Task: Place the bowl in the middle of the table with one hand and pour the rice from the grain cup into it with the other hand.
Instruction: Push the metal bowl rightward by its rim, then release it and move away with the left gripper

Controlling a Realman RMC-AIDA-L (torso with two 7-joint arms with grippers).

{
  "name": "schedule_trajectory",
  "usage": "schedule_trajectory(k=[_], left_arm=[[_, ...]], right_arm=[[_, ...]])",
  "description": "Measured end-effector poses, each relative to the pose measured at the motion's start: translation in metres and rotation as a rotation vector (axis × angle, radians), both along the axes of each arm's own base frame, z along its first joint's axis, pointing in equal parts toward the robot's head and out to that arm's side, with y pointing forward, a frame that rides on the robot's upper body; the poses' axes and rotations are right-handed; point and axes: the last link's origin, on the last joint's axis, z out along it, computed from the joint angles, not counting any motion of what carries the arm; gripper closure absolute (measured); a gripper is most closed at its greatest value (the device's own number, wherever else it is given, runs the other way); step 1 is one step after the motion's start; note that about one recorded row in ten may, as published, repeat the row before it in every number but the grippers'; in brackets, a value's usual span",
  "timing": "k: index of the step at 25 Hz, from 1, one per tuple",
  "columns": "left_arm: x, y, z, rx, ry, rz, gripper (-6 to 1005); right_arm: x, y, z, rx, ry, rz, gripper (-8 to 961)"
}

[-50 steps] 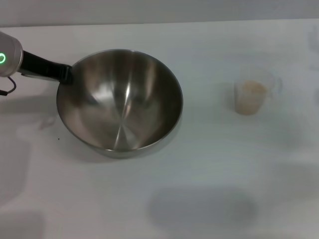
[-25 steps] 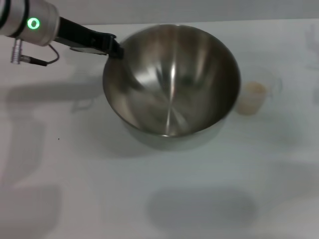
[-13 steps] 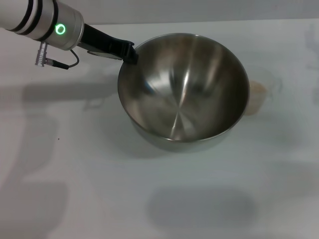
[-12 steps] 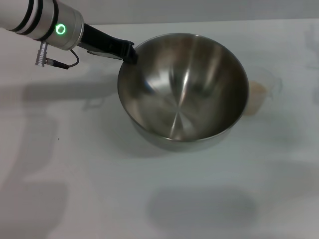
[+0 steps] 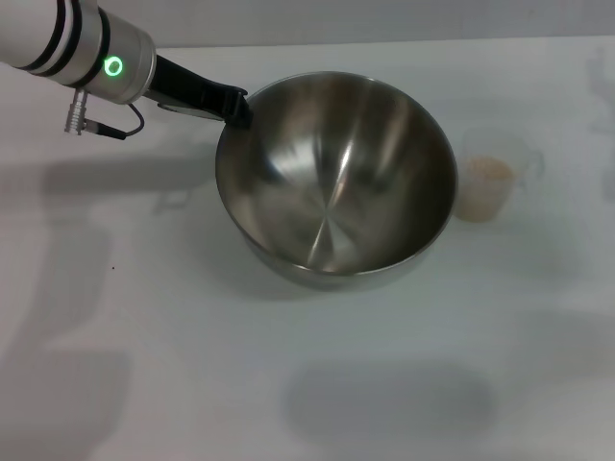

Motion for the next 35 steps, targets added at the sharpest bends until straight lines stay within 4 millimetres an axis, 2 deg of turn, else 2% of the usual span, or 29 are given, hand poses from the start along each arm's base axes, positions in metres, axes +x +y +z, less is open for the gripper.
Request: schedule_trajectory(k=[32, 35], left_arm=[[-0.013, 0.003, -0.012, 0.007, 0.017, 0.016, 957], [-0.015, 0.004, -0.011, 0.02, 0.015, 0.018, 918]], right_arm=[[0.0, 0.0, 0.0, -0.001, 0.0, 0.0, 278], [0.0, 0.0, 0.0, -0.001, 0.0, 0.001, 278]])
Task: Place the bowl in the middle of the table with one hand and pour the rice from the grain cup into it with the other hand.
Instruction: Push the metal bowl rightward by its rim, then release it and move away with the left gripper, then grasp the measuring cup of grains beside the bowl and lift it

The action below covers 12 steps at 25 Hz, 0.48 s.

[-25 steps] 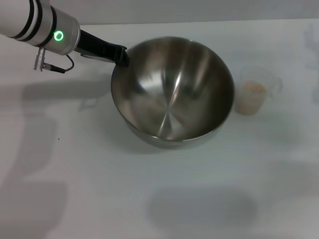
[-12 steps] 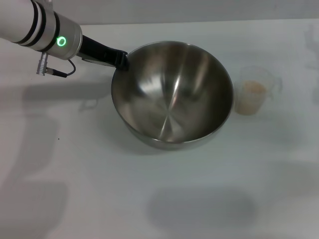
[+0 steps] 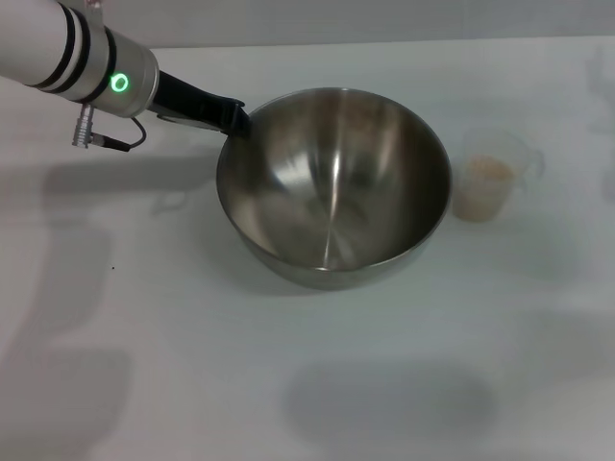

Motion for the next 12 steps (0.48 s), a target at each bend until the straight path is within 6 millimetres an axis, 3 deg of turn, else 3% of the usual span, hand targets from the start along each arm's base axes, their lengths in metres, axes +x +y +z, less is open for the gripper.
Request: schedule_trajectory(k=[7, 12], left_arm=[[-0.001, 0.003, 0.008, 0.032, -0.018, 0.012, 802], [0.008, 0.005, 0.033, 0.094, -0.063, -0.016, 706]], right_arm=[[0.0, 0.0, 0.0, -0.001, -0.001, 0.001, 278], [0.0, 0.0, 0.0, -0.001, -0.001, 0.001, 278]])
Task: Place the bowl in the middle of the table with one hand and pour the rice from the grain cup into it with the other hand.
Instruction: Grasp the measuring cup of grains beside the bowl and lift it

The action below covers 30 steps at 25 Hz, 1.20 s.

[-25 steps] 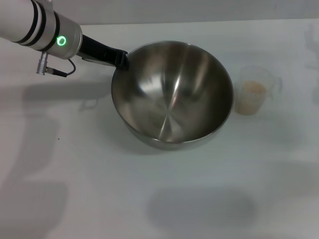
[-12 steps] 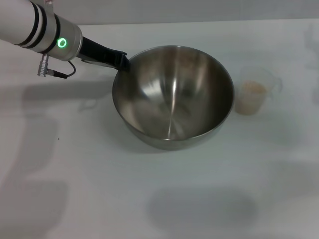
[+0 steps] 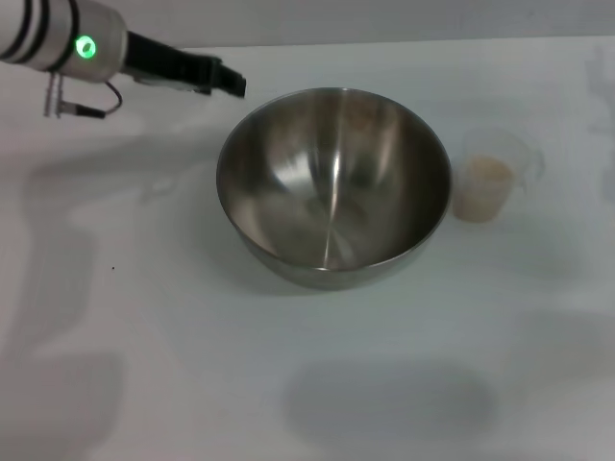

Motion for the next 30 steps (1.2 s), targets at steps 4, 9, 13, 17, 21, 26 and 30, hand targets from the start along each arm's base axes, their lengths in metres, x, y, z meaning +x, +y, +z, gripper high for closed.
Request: schedule_trajectory(k=[4, 9, 13, 17, 21, 26, 30], left_arm=[[0.007, 0.002, 0.023, 0.148, -0.021, -0.08, 629], [-0.003, 0.01, 0.046, 0.46, 0.05, -0.212, 501], [-0.018, 0.011, 0.061, 0.745, 0.15, -0.314, 466], [-0.027, 0.001, 0.067, 1.035, 0.212, -0.399, 468], [-0.042, -0.013, 0.057, 1.188, 0.116, -0.387, 469], [-0.059, -0.024, 0.048, 1.239, -0.08, -0.391, 470], [-0.069, -0.03, 0.039, 1.194, -0.177, -0.431, 470]], right_arm=[[0.0, 0.0, 0.0, 0.0, 0.0, 0.001, 278], [0.0, 0.001, 0.0, 0.0, 0.002, -0.005, 278], [0.0, 0.002, 0.0, 0.001, 0.0, -0.007, 278], [0.001, 0.001, 0.001, 0.002, 0.001, -0.009, 278], [0.002, 0.001, 0.001, 0.001, -0.001, -0.014, 278], [0.002, 0.001, 0.001, 0.002, -0.001, -0.015, 278], [0.003, 0.001, 0.001, 0.001, -0.001, -0.017, 278]])
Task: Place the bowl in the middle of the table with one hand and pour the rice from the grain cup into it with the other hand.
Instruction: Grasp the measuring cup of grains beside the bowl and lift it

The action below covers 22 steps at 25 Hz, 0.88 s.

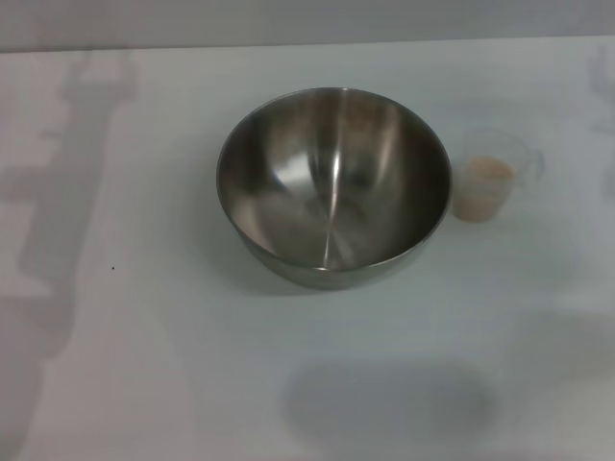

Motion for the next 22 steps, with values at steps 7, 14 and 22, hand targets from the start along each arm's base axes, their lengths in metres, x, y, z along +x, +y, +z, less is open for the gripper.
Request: schedule_trajectory(k=[7, 14, 22], left_arm=[[-0.021, -0.01, -0.008, -0.062, 0.038, 0.007, 471], [-0.03, -0.012, -0.009, -0.07, 0.053, 0.034, 472], [-0.031, -0.005, -0.016, -0.098, 0.084, 0.05, 473]], right_arm=[[0.001, -0.004, -0.007, -0.023, -0.008, 0.001, 278], [0.004, -0.019, -0.034, -0.13, -0.03, 0.015, 279], [0.0, -0.052, -0.064, -0.174, -0.104, -0.084, 279]])
